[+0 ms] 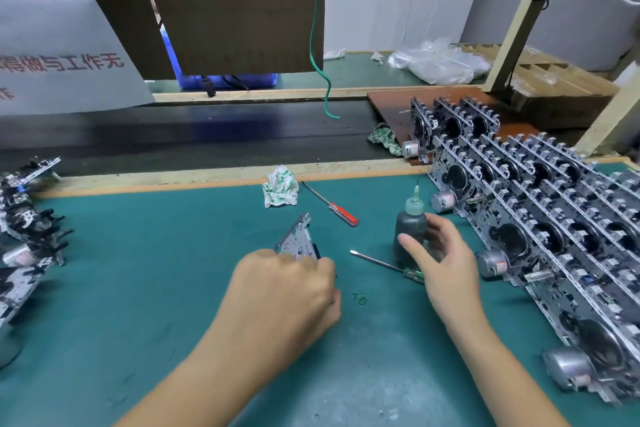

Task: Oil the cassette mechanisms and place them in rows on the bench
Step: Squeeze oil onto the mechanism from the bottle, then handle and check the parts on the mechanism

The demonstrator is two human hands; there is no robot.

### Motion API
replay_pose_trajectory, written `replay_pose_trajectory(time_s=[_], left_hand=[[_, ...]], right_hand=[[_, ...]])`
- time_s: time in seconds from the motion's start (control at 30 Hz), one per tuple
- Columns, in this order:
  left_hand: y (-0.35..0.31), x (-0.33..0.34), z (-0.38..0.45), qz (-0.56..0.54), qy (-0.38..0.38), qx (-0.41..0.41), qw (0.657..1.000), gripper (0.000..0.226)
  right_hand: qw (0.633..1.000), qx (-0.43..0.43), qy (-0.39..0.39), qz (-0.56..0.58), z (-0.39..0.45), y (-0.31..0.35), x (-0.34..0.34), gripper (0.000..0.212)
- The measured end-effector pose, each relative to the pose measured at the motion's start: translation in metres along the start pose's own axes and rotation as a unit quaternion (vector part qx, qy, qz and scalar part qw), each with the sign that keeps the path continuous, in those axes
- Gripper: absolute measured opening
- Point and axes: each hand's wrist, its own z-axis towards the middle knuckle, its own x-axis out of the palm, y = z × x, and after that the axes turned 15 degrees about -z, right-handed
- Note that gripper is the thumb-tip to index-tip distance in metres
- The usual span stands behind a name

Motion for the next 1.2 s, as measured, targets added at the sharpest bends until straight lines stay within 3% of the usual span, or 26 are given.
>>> replay_pose_trajectory(time_s=[0.07, 0.17, 0.23, 0.3, 0.33, 0.4, 0.47, 0.5, 0.67, 0.77, 0.87, 0.93, 0.97, 1.03, 1.07, 1.1, 1.13, 1.2], left_hand=[[-0.001, 0.005, 0.004, -0.012, -0.056, -0.007, 0.998, 0.041], [0.013, -0.002, 0.004, -0.089, -0.114, -0.117, 0.982, 0.035], [0.027, -0.008, 0.003, -0.164, -0.14, -0.213, 0.953, 0.04], [0.04, -0.009, 0.005, -0.247, -0.149, -0.27, 0.919, 0.051], [0.045, -0.008, 0.005, -0.287, -0.154, -0.288, 0.901, 0.052], [0.049, -0.004, 0.004, -0.342, -0.168, -0.317, 0.868, 0.053], [0.053, 0.001, 0.003, -0.382, -0.174, -0.338, 0.842, 0.056], [0.056, 0.003, 0.004, -0.402, -0.176, -0.346, 0.829, 0.057], [0.068, 0.007, -0.003, -0.506, -0.141, -0.381, 0.761, 0.054], [0.069, 0.0, -0.012, -0.592, -0.042, -0.39, 0.704, 0.052], [0.064, -0.007, -0.023, -0.615, 0.083, -0.382, 0.685, 0.048], [0.06, -0.008, -0.029, -0.59, 0.128, -0.376, 0.703, 0.05], [0.059, -0.006, -0.031, -0.559, 0.112, -0.361, 0.738, 0.051], [0.06, 0.0, -0.033, -0.435, -0.022, -0.282, 0.855, 0.048], [0.058, 0.0, -0.031, -0.383, -0.108, -0.224, 0.89, 0.042], [0.056, 0.001, -0.029, -0.362, -0.157, -0.16, 0.905, 0.032], [0.054, 0.002, -0.025, -0.366, -0.153, -0.106, 0.912, 0.022], [0.05, 0.01, -0.015, -0.388, -0.075, -0.039, 0.918, 0.029]], right_hand=[[0.998, -0.011, -0.008, -0.058, 0.004, -0.005, -0.001, 0.032], [0.996, 0.029, 0.025, -0.082, 0.008, -0.009, 0.0, 0.033], [0.99, 0.018, -0.041, -0.132, 0.007, -0.003, -0.004, 0.039], [0.963, -0.12, -0.167, -0.175, -0.003, 0.01, -0.006, 0.039], [0.95, -0.202, -0.167, -0.172, -0.014, 0.018, -0.005, 0.036], [0.925, -0.328, -0.039, -0.188, -0.037, 0.031, 0.008, 0.037], [0.88, -0.371, 0.069, -0.288, -0.051, 0.039, 0.024, 0.05], [0.869, -0.371, 0.085, -0.317, -0.052, 0.042, 0.03, 0.052], [0.89, -0.33, 0.166, -0.268, -0.042, 0.051, 0.03, 0.04], [0.913, -0.258, 0.241, -0.206, -0.031, 0.044, 0.018, 0.037], [0.917, -0.201, 0.306, -0.159, -0.016, 0.04, 0.001, 0.031], [0.92, -0.178, 0.327, -0.125, -0.013, 0.037, -0.005, 0.021], [0.921, -0.167, 0.333, -0.114, -0.014, 0.036, -0.007, 0.021], [0.924, -0.151, 0.336, -0.101, -0.016, 0.034, -0.005, 0.033], [0.927, -0.146, 0.332, -0.094, -0.017, 0.032, -0.004, 0.038], [0.932, -0.14, 0.325, -0.083, -0.017, 0.031, -0.002, 0.04], [0.936, -0.129, 0.319, -0.07, -0.017, 0.03, 0.0, 0.039], [0.942, -0.112, 0.313, -0.049, -0.016, 0.029, 0.004, 0.036]])
